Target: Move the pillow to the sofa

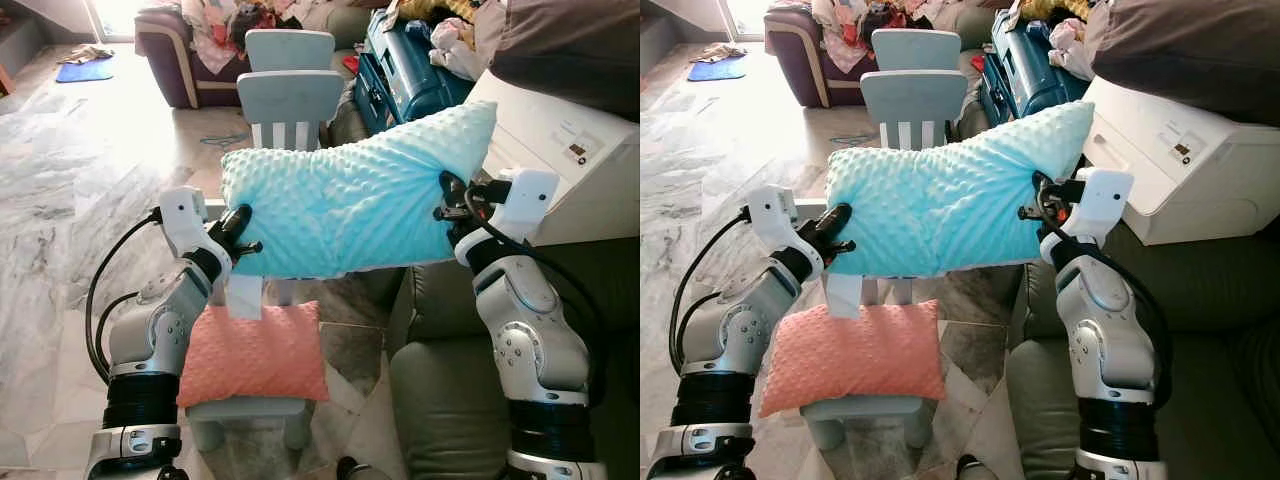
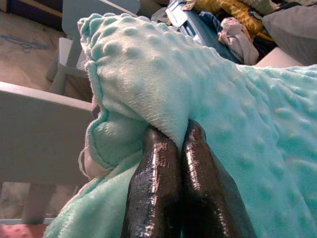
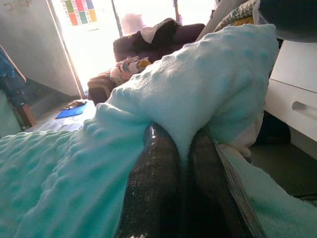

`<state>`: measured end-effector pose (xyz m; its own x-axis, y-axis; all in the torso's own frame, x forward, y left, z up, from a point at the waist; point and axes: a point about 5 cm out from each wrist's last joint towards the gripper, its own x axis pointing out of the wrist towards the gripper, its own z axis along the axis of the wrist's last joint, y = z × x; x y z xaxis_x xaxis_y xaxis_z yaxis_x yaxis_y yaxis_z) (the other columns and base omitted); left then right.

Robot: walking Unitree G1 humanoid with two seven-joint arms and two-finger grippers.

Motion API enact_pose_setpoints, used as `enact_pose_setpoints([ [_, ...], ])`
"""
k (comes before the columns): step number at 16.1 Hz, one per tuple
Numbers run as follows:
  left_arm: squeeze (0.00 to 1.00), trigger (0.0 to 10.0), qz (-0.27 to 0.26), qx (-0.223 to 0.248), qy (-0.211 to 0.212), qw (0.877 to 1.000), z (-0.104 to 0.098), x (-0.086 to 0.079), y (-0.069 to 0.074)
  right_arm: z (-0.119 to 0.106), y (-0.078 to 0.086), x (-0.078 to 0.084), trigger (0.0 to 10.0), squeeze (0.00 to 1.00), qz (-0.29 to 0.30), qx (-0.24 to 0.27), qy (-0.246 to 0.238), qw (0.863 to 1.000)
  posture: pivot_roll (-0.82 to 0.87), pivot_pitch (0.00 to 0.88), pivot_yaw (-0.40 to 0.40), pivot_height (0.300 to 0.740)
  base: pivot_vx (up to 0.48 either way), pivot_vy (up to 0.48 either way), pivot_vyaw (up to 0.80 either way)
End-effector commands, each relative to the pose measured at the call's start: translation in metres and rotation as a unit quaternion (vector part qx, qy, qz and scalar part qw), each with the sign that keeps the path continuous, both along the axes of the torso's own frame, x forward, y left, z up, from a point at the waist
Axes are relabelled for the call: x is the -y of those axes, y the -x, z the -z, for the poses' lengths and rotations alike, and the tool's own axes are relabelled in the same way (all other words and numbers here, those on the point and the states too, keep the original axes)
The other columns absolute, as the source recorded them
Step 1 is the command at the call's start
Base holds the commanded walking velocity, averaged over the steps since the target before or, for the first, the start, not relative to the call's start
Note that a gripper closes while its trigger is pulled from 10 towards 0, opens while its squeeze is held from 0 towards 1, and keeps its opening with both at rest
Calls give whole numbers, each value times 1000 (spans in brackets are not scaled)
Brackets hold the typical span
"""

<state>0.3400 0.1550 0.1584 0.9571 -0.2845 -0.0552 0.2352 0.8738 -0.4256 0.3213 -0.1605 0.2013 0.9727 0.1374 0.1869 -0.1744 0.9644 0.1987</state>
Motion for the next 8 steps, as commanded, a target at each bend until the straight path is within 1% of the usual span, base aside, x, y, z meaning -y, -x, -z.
enact_pose_setpoints([
  [1, 0, 1294, 11, 19, 11, 1000, -10, 3, -2, -10, 2, -1, 0, 0, -7, 20, 2, 1000, -155, 84, -27, 740, 0, 0, 0],
  [2, 0, 1529, 12, 20, 13, 1000, -10, 4, -1, -10, 2, -1, 0, 0, -7, 20, 2, 1000, -156, 85, -28, 740, 0, 0, 0],
  [3, 0, 1451, 15, 20, 16, 1000, -10, 6, 0, -10, 2, -1, 0, 0, -8, 19, 2, 1000, -156, 85, -28, 740, 0, 0, 0],
  [4, 0, 980, 16, 18, 18, 1000, -9, 7, 0, -10, 2, -2, 0, 0, -9, 19, 2, 1000, -156, 86, -29, 740, 0, 0, 0],
  [5, 0, 196, 19, 16, 22, 999, -8, 8, 1, -10, 2, -2, 0, 0, -10, 18, 2, 1000, -157, 86, -29, 740, 0, 0, 0],
  [7, 0, 0, 23, 11, 24, 999, -6, 10, 3, -10, 2, -2, 0, 0, -10, 18, 3, 1000, -159, 89, -31, 740, 0, 0, 0],
  [8, 0, 0, 24, 11, 26, 999, -6, 10, 3, -10, 2, -2, 0, 0, -10, 17, 3, 1000, -158, 90, -31, 740, 0, 461, 0],
])
